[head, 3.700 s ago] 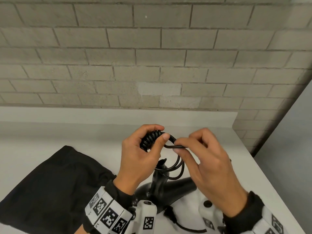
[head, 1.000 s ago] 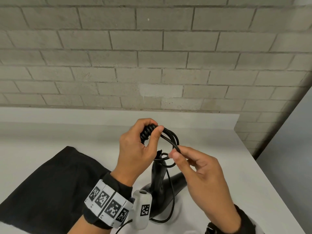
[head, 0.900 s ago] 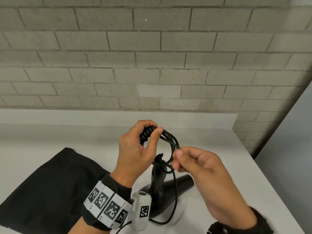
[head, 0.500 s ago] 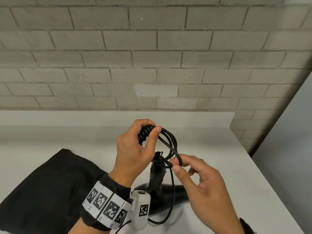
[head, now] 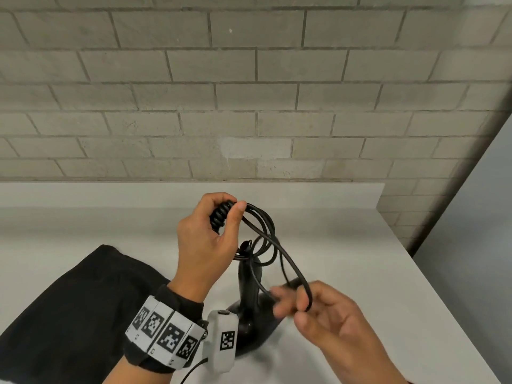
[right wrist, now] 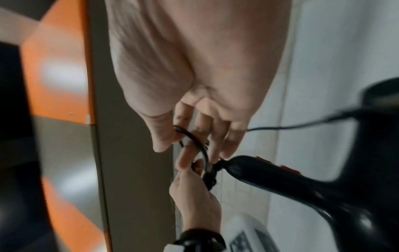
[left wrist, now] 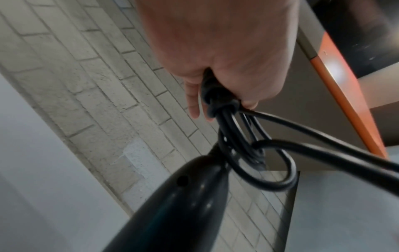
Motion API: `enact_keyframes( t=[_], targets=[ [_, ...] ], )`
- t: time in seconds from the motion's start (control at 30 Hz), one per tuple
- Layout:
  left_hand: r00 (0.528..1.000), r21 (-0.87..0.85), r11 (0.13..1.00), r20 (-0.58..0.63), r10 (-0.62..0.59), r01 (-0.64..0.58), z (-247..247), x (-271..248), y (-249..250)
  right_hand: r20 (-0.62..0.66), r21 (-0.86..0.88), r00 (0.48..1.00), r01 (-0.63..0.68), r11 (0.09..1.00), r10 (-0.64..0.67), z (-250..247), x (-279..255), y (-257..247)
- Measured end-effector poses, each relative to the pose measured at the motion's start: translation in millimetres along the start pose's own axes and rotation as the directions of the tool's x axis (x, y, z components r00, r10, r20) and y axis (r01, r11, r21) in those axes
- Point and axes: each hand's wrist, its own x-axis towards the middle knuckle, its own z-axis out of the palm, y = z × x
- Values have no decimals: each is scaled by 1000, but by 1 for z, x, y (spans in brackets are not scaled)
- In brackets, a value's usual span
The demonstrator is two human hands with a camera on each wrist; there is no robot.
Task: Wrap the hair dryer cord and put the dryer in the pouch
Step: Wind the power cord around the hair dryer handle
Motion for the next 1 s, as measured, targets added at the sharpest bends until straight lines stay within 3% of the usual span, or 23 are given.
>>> enact_keyframes(
  t=[0.13,0.23,0.33,0.4,0.5,0.57,0.63,0.73,0.83,0.93,1.0],
  targets=[
    [1000,10,1000,13,10,-10,-1,-2,0,20,194,990,-141,971,140,-6,-13,10],
    [999,2,1000,28,18,-18,0,-3,0,17,303,985,-171,938,174,-21,-20,5],
    [1000,-5,1000,19,13,-13,0,-1,-1,12,66,989,-145,987,144,-38,-24,11],
    [999,-17,1000,27,17,-16,0,-1,0,-41,-7,978,-204,979,204,-45,-31,23],
    [999,-14,1000,40,27,-26,1,-2,1,63,289,980,-200,936,190,-45,-38,34],
    [999,-24,1000,42,18,-17,2,-4,2,-46,383,969,-206,900,242,-47,-41,35],
    [998,-43,999,53,13,-11,4,-5,3,-209,335,934,-210,919,290,-49,-40,28],
    [998,-55,998,61,1,2,6,-6,5,-398,103,906,-110,989,142,-51,-33,17],
    [998,-75,996,59,-35,40,7,-5,5,-527,-210,849,-78,975,-46,-47,-25,19],
    [995,-117,991,80,-57,66,8,-8,4,-544,-620,764,-89,780,-346,-28,-17,18],
    [995,-136,988,81,-60,71,10,-11,6,-420,-759,702,76,647,-575,-5,-9,9]
  ],
)
